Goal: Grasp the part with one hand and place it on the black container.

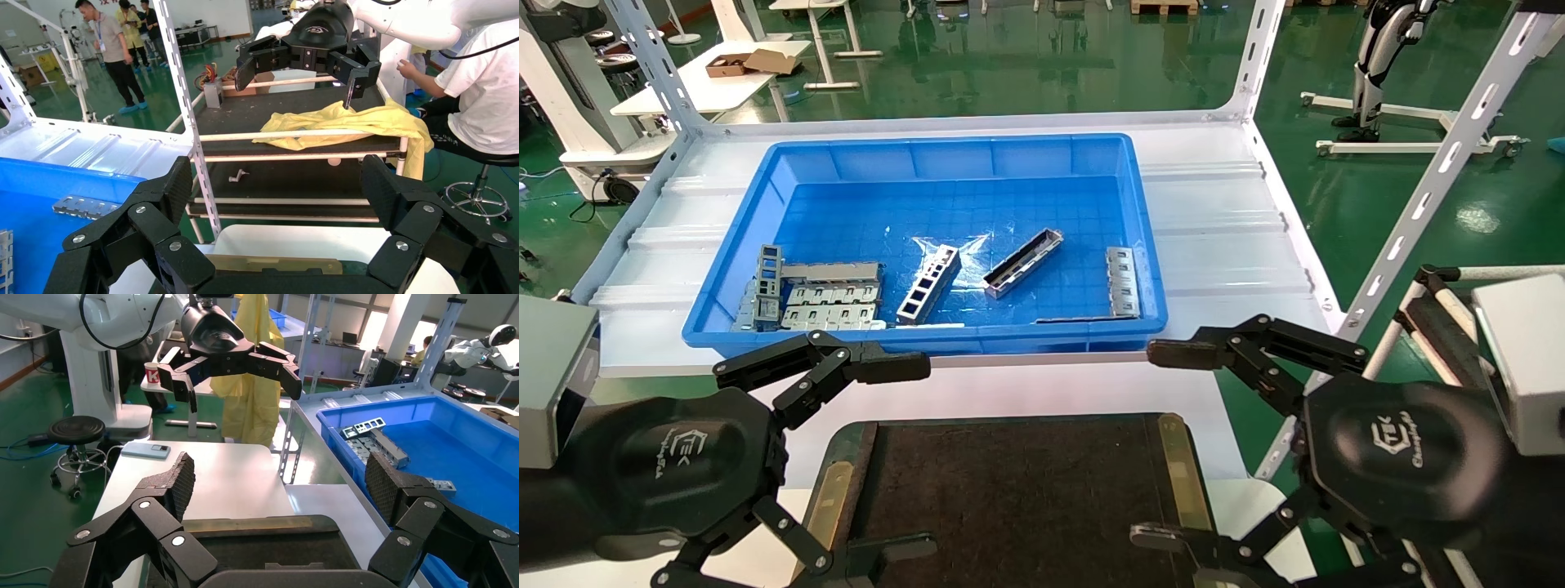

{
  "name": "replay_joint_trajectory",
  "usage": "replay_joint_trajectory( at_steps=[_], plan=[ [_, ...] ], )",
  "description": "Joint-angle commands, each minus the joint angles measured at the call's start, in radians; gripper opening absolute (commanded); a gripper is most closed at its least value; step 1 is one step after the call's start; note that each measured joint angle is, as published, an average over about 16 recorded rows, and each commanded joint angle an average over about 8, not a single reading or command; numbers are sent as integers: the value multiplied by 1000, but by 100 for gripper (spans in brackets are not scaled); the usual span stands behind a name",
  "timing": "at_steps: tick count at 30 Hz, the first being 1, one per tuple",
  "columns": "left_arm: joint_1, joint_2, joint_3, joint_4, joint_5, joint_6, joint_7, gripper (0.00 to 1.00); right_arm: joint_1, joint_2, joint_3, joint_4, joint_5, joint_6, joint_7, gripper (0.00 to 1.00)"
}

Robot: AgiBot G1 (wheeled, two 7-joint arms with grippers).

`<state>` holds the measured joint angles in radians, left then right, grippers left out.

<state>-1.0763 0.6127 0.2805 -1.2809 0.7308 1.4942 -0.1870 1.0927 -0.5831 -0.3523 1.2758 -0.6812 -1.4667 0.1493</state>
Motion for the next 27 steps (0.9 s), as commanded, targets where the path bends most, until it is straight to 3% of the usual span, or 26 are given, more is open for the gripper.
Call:
replay_joint_trajectory(
  at_steps=[1,27],
  plan=[
    [0,0,0,0,0,0,0,100,0,0,0,0,0,0,0,100],
    [-3,2,3,4,9,-10,-7,100,0,0,0,0,0,0,0,100]
  ],
)
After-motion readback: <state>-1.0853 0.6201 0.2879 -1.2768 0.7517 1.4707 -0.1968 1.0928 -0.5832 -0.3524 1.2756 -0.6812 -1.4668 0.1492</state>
